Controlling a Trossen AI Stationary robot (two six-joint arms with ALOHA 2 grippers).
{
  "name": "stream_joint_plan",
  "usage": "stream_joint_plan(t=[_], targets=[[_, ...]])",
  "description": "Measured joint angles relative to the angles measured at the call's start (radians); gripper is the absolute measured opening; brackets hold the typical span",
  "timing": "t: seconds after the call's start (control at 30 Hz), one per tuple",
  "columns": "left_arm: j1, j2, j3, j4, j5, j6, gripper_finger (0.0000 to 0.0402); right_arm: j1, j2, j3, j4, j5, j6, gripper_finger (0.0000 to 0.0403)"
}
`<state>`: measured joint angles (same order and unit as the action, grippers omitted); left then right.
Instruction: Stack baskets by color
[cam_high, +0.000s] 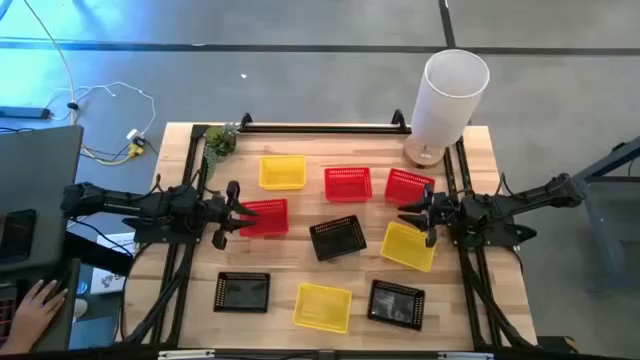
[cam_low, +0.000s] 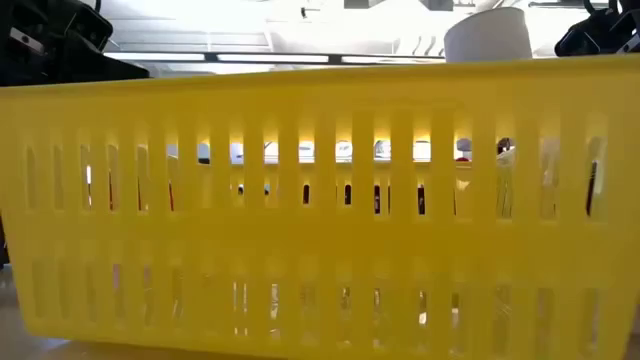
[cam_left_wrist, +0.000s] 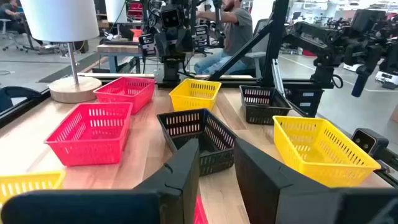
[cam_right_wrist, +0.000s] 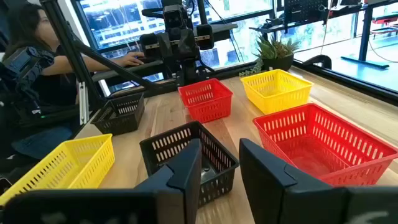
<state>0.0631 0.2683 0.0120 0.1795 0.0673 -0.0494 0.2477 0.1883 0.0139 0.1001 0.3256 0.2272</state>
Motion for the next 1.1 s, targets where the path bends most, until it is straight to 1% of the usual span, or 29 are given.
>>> stream_joint_plan(t=[1.1], targets=[[0.0,0.0,0.0,0.0,0.0,0.0,0.009,0.0,0.0,0.0,0.0,0.0,0.0,0.0099]])
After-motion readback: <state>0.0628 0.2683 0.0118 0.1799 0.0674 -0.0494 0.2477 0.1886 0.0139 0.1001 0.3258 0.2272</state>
